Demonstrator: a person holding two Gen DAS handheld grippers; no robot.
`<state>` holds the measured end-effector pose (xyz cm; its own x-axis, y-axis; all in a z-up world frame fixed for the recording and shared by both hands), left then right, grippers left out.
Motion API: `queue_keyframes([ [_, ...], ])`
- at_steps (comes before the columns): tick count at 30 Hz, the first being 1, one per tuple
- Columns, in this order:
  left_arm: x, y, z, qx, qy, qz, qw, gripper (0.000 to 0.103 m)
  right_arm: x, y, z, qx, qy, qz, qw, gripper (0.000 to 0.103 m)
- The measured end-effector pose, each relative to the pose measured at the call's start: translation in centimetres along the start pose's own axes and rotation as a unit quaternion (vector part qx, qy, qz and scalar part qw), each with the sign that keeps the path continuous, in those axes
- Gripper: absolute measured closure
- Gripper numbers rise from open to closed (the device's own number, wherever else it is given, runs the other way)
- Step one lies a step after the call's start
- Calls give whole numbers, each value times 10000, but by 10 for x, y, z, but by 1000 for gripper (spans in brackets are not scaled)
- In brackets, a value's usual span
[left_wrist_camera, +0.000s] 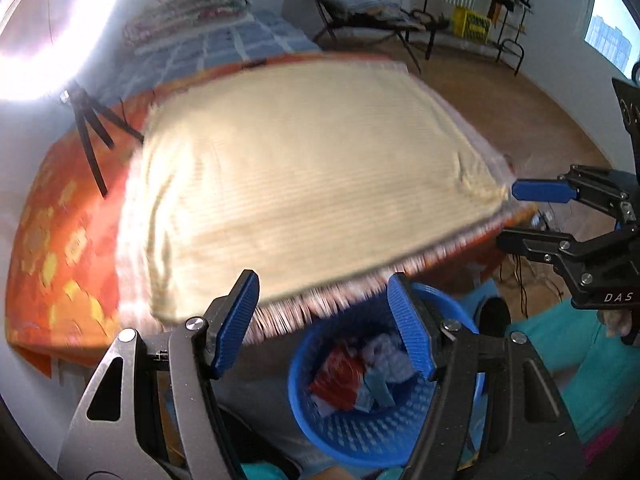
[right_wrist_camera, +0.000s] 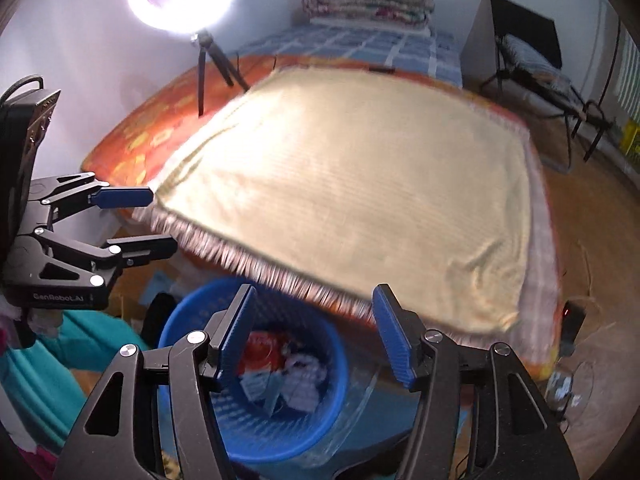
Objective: Collect trash
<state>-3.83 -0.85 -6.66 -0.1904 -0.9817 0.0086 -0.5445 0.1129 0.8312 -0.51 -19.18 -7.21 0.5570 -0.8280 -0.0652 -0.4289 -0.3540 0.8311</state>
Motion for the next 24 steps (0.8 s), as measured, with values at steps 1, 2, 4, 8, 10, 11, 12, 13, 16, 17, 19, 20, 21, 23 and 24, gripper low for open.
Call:
queue_keyframes([
  [1,-4,6,-8,111,38,-24,9999,34,2,2,-6,57,-10,-11,10000,43],
  [2,-6,8,-13,173,72,-30,9998,30,4,5,-12,123,-25,-30,9999,42],
  [4,-15,17,-29,389,217,-31,9990,22,8,10,-26,272,-44,-64,9996,41],
  [8,-25,31,-51,734,406,-78,9964,20,12,18,-48,560,-62,-82,9984,37],
  [10,-31,37,-61,912,475,-116,9946,20,14,22,-57,726,-105,-149,9972,34],
  [11,-33,38,-63,954,511,-121,9941,20,16,22,-60,779,-118,-165,9968,32],
  [12,-35,39,-65,1008,565,-118,9932,18,17,23,-62,835,-127,-166,9963,32],
  [13,-38,40,-68,1058,639,-109,9923,18,18,23,-64,870,-124,-159,9960,31],
  [16,-42,38,-69,1100,769,-93,9909,17,21,21,-66,944,-138,-162,9953,31],
  [17,-41,38,-68,1110,791,-101,9906,17,23,20,-67,967,-161,-187,9950,31],
  [19,-42,36,-67,1129,827,-142,9901,17,26,16,-68,986,-193,-200,9947,30],
  [20,-42,35,-67,1125,837,-147,9900,17,28,14,-68,979,-209,-197,9948,30],
  [21,-41,35,-67,1117,838,-150,9901,17,29,13,-68,970,-220,-214,9948,30],
  [23,-40,33,-67,1119,827,-192,9901,17,31,11,-68,943,-260,-287,9948,30],
  [24,-39,32,-67,1120,817,-219,9901,17,31,11,-68,933,-281,-297,9948,30],
])
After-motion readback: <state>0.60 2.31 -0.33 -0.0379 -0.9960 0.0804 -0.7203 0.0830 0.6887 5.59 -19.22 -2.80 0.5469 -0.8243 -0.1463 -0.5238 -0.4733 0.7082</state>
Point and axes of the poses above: each gripper's, at about its wrist camera, not at the fingertips, and y roughly against the way its jaws point, x to its right, z to its underside, the point moved 3 cm from there along -y, roughly the way its jaws point, and after that the axes turned 2 degrees about -x, right-handed, at the moved point
